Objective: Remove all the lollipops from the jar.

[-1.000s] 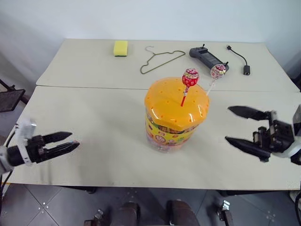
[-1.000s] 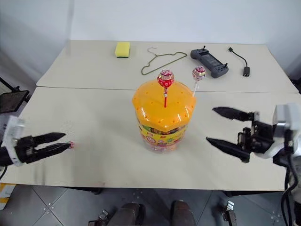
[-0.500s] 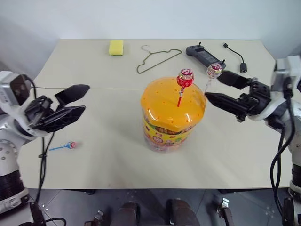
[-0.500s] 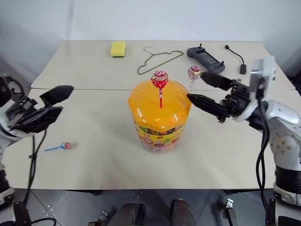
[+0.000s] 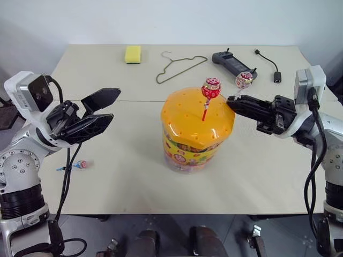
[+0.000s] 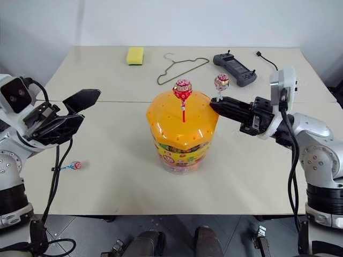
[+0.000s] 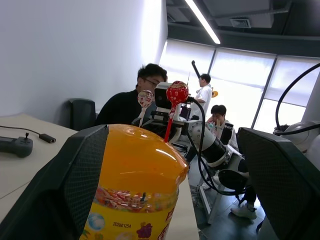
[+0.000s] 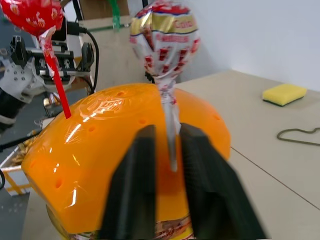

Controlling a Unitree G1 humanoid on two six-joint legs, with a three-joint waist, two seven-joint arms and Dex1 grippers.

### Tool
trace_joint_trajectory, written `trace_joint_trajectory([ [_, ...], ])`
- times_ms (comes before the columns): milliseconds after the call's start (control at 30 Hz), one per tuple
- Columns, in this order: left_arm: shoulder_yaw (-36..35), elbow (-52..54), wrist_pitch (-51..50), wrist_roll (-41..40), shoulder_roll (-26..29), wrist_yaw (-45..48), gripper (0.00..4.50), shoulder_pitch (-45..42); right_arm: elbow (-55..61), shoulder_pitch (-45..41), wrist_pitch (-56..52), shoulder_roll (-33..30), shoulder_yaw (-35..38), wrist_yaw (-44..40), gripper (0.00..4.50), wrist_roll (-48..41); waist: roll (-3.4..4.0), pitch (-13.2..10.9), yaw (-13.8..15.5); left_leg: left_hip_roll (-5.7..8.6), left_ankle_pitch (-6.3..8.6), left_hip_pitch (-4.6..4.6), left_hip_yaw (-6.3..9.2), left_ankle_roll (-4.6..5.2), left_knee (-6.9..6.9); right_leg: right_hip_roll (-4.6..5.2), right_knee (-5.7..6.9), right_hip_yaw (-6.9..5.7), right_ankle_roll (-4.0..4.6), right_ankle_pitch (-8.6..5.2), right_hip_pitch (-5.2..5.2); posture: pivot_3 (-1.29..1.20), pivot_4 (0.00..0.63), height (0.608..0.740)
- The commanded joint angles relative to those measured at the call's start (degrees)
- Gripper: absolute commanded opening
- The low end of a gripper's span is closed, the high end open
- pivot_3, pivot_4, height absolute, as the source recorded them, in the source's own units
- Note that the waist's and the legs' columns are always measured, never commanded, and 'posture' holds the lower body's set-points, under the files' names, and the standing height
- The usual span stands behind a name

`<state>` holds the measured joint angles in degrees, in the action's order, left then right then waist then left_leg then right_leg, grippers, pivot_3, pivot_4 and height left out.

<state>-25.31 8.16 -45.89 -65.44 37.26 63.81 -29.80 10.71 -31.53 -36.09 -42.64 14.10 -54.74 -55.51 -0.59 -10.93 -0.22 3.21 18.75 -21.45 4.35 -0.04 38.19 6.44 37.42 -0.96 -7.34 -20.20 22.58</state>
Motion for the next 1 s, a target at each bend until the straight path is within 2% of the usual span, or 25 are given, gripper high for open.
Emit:
trace_joint_trajectory([
  [33, -0.1, -0.3, 1.3, -2.1, -0.9, -0.3, 4.41, -2.7, -1.5, -2.5, 1.9, 0.6, 7.3, -1.4, 0.03, -4.8, 0.0, 0.0, 0.0, 0.0, 0.0, 0.0, 0.0, 0.0, 0.01, 0.0, 0.0, -0.03, 0.0, 0.0, 0.0, 0.0, 0.15, 0.74],
  [167, 1.1, -0.8, 1.0, -2.0, -0.8, 1.3, 4.41, -3.7, -7.1, -4.7, 2.0, -1.8, 14.2, 2.2, 0.03, -5.3, 0.0, 0.0, 0.1, 0.02, 0.0, 0.0, -0.01, 0.0, 0.02, 0.0, 0.0, -0.11, -0.01, 0.0, -0.02, 0.0, 0.15, 0.74],
  [300, 5.9, -0.1, 0.7, 2.2, 4.3, 8.7, 4.41, -2.8, -12.2, 3.1, -0.5, -12.6, 17.1, 0.7, 0.03, 2.4, -0.01, 0.0, 0.5, 0.05, 0.01, -0.04, 0.05, 0.01, -0.03, 0.01, -0.01, -0.11, -0.01, 0.0, -0.02, 0.0, 0.15, 0.74],
  [400, 11.6, 0.3, 7.3, 9.9, 6.2, 14.8, 4.41, -2.5, -13.5, 16.8, -5.3, -22.7, 12.8, 6.7, 0.03, 16.1, 0.0, 0.0, 0.4, 0.09, 0.05, -0.04, 0.0, 0.09, -0.12, 0.01, -0.09, -0.1, -0.01, 0.0, -0.04, 0.0, 0.15, 0.74],
  [467, 14.5, 0.1, 11.2, 14.1, 6.8, 17.9, 4.41, -2.0, -13.5, 21.6, -3.6, -25.9, 8.4, 11.9, 0.03, 25.4, 0.01, 0.0, 0.3, 0.09, 0.07, -0.05, -0.15, 0.13, -0.09, 0.01, -0.14, -0.07, -0.01, 0.0, -0.05, 0.0, 0.15, 0.74],
  [500, 15.6, 0.0, 12.7, 15.6, 7.0, 19.1, 4.41, -1.8, -13.6, 22.5, -2.6, -26.3, 7.1, 13.4, 0.03, 28.0, 0.01, 0.0, 0.1, 0.11, 0.06, -0.04, -0.27, 0.15, -0.05, 0.01, -0.13, -0.07, -0.01, 0.0, -0.02, 0.0, 0.15, 0.74],
  [667, 17.0, -0.9, 17.7, 18.7, 5.1, 20.0, 4.41, -1.7, -13.2, 30.4, 4.5, -23.5, 3.2, 5.7, 0.03, 31.6, 0.09, 0.0, -0.7, -0.07, 0.03, 0.11, -0.62, 0.16, -0.05, -0.02, -0.32, -0.07, -0.01, 0.0, -0.01, 0.0, 0.15, 0.74],
  [733, 17.0, -1.1, 17.9, 19.1, 4.9, 19.5, 4.41, -1.8, -14.7, 31.8, 6.6, -22.3, 1.9, 5.0, 0.03, 33.2, 0.09, 0.0, -0.7, -0.09, 0.03, 0.13, -0.61, 0.16, -0.06, -0.03, -0.3, -0.07, -0.01, 0.01, -0.02, 0.0, 0.15, 0.74],
  [833, 16.1, -1.0, 17.4, 18.1, 4.2, 18.2, 4.41, -1.9, -17.9, 31.3, 15.8, -19.5, 1.8, 5.7, 0.03, 36.9, 0.09, 0.0, -0.3, -0.05, 0.04, 0.12, -0.61, 0.17, -0.02, -0.02, -0.28, -0.07, -0.04, 0.02, -0.05, 0.0, 0.15, 0.74],
  [933, 14.4, 0.0, 15.2, 15.7, 4.3, 16.3, 4.41, -1.4, -20.1, 30.4, 15.4, -18.6, 2.4, 4.1, 0.71, 36.6, 0.09, 0.0, 0.0, -0.05, 0.04, 0.13, -0.6, 0.17, -0.01, -0.01, -0.38, -0.06, -0.05, 0.03, -0.06, 0.0, 0.15, 0.74],
  [1000, 13.3, 0.2, 13.9, 14.4, 4.8, 15.6, 4.41, -0.9, -20.8, 29.6, 19.0, -18.1, 4.0, 2.6, 1.32, 36.1, 0.08, 0.0, 0.1, -0.06, 0.04, 0.13, -0.56, 0.17, -0.01, 0.0, -0.38, -0.07, -0.05, 0.03, -0.06, 0.0, 0.15, 0.74],
])
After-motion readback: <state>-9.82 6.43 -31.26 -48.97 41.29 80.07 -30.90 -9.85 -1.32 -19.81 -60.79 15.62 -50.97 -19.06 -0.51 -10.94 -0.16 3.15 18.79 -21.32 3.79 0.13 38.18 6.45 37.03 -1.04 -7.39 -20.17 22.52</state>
